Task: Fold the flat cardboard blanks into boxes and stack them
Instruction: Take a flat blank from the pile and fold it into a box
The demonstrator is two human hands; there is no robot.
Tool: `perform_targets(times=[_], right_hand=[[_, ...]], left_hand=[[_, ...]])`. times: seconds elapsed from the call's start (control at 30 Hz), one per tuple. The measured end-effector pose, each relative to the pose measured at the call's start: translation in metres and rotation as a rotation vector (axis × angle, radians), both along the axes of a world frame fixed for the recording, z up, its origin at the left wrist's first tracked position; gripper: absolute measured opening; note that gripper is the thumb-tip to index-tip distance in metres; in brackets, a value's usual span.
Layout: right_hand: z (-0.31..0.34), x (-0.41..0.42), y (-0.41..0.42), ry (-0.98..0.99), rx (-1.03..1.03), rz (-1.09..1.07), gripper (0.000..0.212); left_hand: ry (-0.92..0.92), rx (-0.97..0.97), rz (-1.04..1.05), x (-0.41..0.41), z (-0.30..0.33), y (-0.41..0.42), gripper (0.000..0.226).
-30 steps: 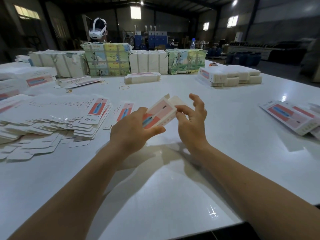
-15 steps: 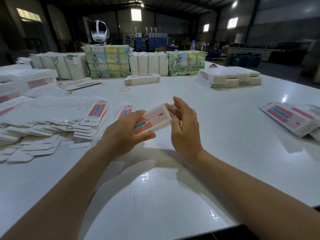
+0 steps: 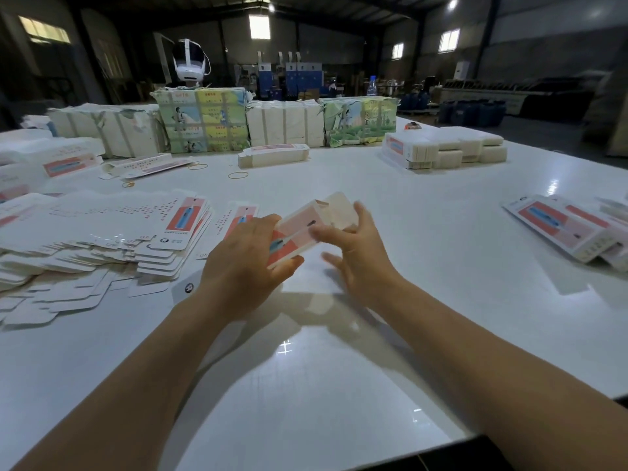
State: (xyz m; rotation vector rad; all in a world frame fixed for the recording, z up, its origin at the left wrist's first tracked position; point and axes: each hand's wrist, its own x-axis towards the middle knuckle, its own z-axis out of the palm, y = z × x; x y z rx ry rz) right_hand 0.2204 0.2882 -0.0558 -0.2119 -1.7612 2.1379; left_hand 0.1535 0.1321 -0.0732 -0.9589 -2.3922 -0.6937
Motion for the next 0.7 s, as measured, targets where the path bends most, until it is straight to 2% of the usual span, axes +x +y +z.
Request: perform_targets(times=[0.03,0.07,0.1,0.17,0.27,0.3,0.37,0.4,0.43,0.5,0.57,0.63,0.7], right_hand=[[-0.001,-0.002,0.002,-0.005,-0.14,0.071,0.055],[-0.001,-0.003,0.002,0.007,-0.15,0.078,0.037],[-0.003,-0.004,0.002,0.03,-0.063,0.032,0.025],[-0.008,-0.002,0.001,0.106,0.316,-0.127,0.012],[-0.016,0.002,-0.003,0.215,0.902,-0.255,0.019],[-0.017,0.003,-0.004,0.231,1.023,-0.264,0.022],[-0.017,0.004,-0.006,0.247,1.13,-0.266,0.025],[-0.016,0.004,-0.008,0.249,1.094,-0.251,0.026],[-0.015,0.005,-0.009,0.249,0.974,-0.226,0.028],[-0.008,0.005,-0.01,0.199,0.592,-0.166,0.033],[-0.002,0.003,-0.005,0.13,0.312,-0.1,0.025],[0.002,0.003,-0.001,0.101,0.183,-0.035,0.016],[0.002,0.002,0.0,0.095,0.163,-0.02,0.025]], left_hand=[[0.0,-0.027,0.006,0.0,-0.001,0.0,0.056],[-0.001,-0.048,0.016,0.0,-0.002,0.0,0.057],[0.0,-0.065,0.028,0.0,-0.002,0.001,0.058],[0.016,-0.081,0.045,0.002,-0.001,0.003,0.058],[0.036,-0.085,0.07,0.006,0.001,0.005,0.054],[0.04,-0.091,0.078,0.006,0.001,0.005,0.052],[0.046,-0.104,0.093,0.005,0.003,0.003,0.049],[0.047,-0.109,0.103,0.004,0.003,0.002,0.049],[0.047,-0.112,0.11,0.004,0.004,0.0,0.049],[0.062,-0.106,0.105,0.004,0.004,-0.002,0.052],[0.093,-0.092,0.097,0.006,0.005,-0.003,0.055],[0.127,-0.094,0.089,0.008,0.007,-0.002,0.057],[0.149,-0.105,0.083,0.011,0.008,-0.003,0.058]])
